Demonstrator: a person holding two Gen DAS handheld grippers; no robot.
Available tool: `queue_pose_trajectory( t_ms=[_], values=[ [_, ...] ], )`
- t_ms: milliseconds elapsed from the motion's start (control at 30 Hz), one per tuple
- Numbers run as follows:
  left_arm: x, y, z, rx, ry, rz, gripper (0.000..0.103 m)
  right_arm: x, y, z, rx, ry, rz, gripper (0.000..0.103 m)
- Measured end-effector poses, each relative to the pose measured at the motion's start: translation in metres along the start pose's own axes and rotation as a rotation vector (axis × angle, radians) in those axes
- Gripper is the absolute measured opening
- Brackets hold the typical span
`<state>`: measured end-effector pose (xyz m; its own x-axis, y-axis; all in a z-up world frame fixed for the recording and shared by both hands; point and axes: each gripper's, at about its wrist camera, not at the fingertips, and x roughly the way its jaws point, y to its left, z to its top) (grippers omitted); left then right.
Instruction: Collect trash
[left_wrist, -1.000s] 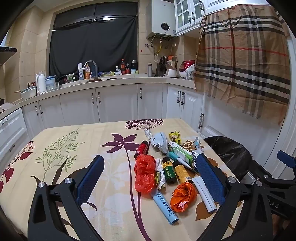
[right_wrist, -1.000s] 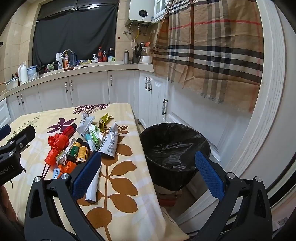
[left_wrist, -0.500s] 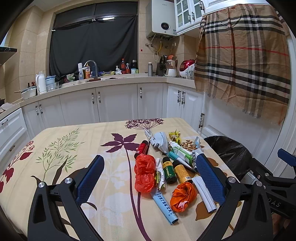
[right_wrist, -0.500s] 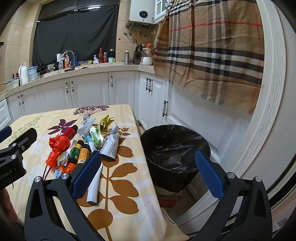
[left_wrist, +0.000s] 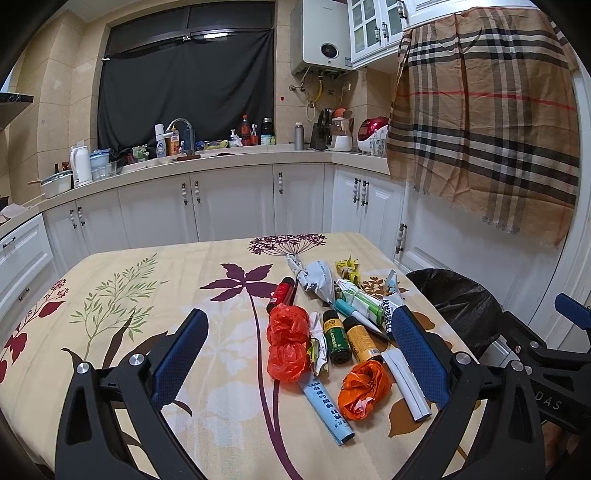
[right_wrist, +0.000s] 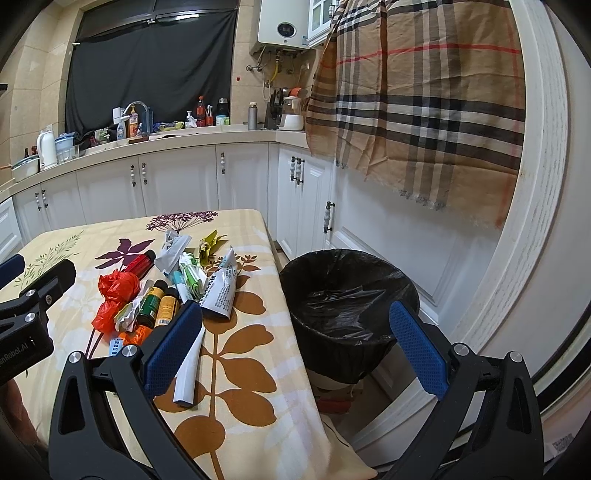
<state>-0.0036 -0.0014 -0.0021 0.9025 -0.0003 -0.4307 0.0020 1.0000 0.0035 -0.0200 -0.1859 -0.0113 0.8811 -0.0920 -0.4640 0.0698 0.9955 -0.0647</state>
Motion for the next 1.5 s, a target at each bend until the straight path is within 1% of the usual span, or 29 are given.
queue_pose_trajectory(
  t_ms=[1500],
  values=[
    [-0.0018, 0.0060, -0.0012, -0.004, 0.006, 0.003, 0.097, -0.0021, -0.0020, 0.0004, 0.001, -0.006, 0.000, 0.099]
  ],
)
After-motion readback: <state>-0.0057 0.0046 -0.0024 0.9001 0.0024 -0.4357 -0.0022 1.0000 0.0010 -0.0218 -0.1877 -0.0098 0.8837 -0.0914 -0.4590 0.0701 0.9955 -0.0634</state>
